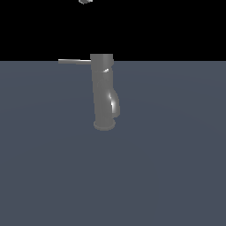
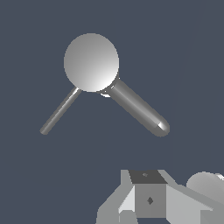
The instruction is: Turn on the faucet by rotating a designated handle.
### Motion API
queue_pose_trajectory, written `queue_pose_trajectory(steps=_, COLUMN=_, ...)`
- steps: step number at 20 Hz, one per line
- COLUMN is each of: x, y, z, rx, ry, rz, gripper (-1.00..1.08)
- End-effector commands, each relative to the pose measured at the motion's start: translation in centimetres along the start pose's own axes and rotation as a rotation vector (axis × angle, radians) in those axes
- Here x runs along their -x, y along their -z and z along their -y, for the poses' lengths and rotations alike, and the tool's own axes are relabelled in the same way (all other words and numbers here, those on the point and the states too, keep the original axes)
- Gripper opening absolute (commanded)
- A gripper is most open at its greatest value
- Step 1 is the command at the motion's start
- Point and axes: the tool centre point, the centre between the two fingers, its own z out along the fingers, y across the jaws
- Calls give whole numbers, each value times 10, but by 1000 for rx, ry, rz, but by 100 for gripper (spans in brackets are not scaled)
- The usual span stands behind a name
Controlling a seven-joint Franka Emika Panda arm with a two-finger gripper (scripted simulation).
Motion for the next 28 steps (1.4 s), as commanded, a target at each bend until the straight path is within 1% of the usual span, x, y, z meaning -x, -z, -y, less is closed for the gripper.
queue_pose_trajectory(steps=1, x=-7, y=-9, z=14, rx=1, ry=-63, rz=0, gripper=-100)
queue_pose_trajectory(steps=12, x=-33, y=-54, z=75, rx=13, ry=-330, rz=-28, gripper=-100)
queue_pose_trajectory(steps=22, x=-48, y=-100, z=128, rx=20, ry=-557, rz=-87, gripper=-100)
queue_pose_trajectory(steps=28, x=-52, y=-121, z=151, rx=17, ry=-651, rz=-122, gripper=-100)
